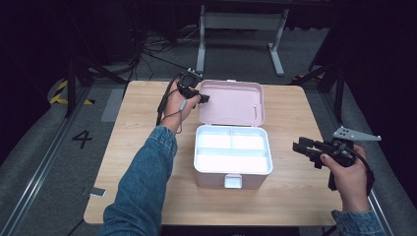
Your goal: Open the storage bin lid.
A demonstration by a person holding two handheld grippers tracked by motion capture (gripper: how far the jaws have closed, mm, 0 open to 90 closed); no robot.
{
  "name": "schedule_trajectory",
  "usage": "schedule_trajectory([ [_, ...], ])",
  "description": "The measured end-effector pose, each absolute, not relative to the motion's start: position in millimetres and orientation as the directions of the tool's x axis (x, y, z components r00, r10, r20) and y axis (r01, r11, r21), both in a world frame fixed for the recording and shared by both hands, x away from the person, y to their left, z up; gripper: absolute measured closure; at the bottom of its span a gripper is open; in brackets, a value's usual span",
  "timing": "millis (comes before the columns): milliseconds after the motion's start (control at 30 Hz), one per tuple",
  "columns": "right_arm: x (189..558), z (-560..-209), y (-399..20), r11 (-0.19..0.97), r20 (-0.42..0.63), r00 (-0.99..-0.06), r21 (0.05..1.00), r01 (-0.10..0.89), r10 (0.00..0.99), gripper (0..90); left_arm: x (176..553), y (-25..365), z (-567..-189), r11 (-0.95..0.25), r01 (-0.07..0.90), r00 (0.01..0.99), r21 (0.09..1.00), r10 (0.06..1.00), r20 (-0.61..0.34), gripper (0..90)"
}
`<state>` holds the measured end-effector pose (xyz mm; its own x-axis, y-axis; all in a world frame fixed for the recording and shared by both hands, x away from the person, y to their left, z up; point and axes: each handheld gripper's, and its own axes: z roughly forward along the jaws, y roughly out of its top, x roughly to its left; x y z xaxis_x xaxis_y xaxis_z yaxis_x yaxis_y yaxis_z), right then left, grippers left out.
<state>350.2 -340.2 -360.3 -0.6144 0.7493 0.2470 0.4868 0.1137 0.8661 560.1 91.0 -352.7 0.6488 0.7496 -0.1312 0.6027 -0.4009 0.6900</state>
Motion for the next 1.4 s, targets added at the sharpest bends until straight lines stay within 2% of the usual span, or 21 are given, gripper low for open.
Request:
schedule_trajectory([
  [167, 351, -362, -340, 0.115, 0.246, -0.611, 0.864, 0.49, 0.752, 56.8, 561, 92, -358, -0.388, 0.619, 0.642, 0.683, 0.75, -0.156, 53.4],
  [500, 351, -363, -338, 0.119, 0.243, -0.602, 0.86, 0.496, 0.761, 56.8, 561, 89, -373, -0.419, 0.634, 0.635, 0.65, 0.762, -0.128, 50.5],
  [767, 352, -364, -339, 0.125, 0.231, -0.593, 0.858, 0.498, 0.771, 56.4, 561, 92, -378, -0.422, 0.644, 0.639, 0.638, 0.755, -0.146, 49.9],
  [967, 353, -365, -338, 0.127, 0.233, -0.592, 0.856, 0.502, 0.771, 56.2, 551, 95, -364, -0.4, 0.608, 0.643, 0.686, 0.755, -0.13, 46.2],
  [1200, 355, -368, -334, 0.152, 0.209, -0.587, 0.85, 0.505, 0.782, 54.9, 531, 98, -345, -0.43, 0.557, 0.685, 0.711, 0.721, -0.101, 45.1],
  [1400, 359, -366, -335, 0.15, 0.211, -0.588, 0.85, 0.505, 0.781, 54.5, 497, 109, -318, -0.435, 0.483, 0.719, 0.76, 0.693, -0.06, 44.1],
])
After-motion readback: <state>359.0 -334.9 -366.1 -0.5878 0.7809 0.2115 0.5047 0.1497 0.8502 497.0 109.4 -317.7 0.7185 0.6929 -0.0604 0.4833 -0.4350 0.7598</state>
